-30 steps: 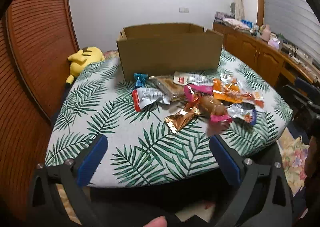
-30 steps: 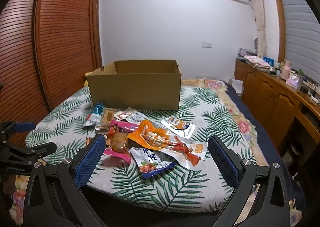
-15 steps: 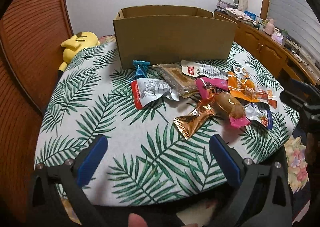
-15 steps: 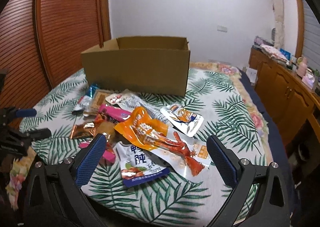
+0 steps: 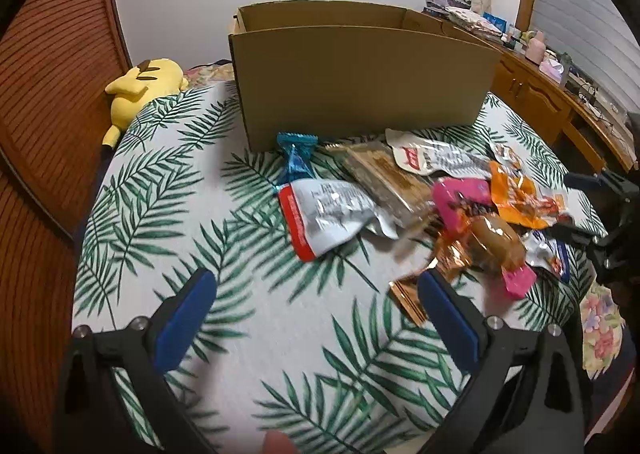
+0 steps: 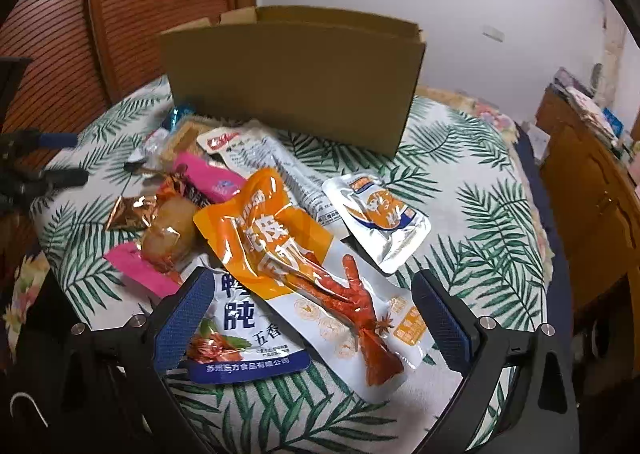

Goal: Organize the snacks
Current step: 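Lower the left tool onto the clear granola bar while the right tool approaches the orange chicken-feet pouch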

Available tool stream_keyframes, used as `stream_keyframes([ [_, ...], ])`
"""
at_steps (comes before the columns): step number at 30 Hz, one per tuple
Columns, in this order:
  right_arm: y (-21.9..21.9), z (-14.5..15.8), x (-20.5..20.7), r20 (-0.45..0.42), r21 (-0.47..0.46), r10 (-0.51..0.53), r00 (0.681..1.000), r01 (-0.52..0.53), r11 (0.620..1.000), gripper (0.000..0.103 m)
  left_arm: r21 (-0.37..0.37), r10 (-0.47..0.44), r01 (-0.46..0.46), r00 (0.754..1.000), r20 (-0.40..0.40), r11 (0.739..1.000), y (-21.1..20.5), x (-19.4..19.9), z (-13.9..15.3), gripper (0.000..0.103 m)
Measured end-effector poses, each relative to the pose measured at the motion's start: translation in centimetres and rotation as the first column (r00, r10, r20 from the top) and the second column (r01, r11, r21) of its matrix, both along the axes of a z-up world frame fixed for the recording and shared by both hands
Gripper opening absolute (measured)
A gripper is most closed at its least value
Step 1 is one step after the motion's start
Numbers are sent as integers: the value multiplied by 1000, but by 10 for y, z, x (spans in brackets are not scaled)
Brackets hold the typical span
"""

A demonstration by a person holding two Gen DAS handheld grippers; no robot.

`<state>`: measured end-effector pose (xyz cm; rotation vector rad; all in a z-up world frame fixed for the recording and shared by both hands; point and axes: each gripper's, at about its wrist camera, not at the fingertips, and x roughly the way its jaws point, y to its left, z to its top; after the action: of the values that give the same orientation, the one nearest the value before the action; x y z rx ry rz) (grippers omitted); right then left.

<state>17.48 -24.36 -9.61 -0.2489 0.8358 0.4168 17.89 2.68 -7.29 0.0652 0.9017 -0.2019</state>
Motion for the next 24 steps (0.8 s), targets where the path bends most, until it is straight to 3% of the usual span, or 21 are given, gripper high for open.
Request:
stream_keyframes([
  [9,-3,-4,15,-39,5,25,999,-24,1000,99,18,-70,70,997,-10,997,-1,39,2,95],
  [11,-2,-5,17,-41,7,28,999,-27,1000,99,-9,-81,81,996,-23,997,-2,48,1,94],
  [15,-4,-6,23,-51,13,37,998,-36,999,99,-143,-108,100,993,-48,985,-7,63,3,92],
  [19,-2,-9,30,-64,10,60,996,-59,998,97,-195,-114,103,993,-44,975,-21,78,5,89],
  [24,0,-11,34,-68,6,83,994,-83,997,95,-197,-97,81,993,-73,977,-40,99,-4,70],
])
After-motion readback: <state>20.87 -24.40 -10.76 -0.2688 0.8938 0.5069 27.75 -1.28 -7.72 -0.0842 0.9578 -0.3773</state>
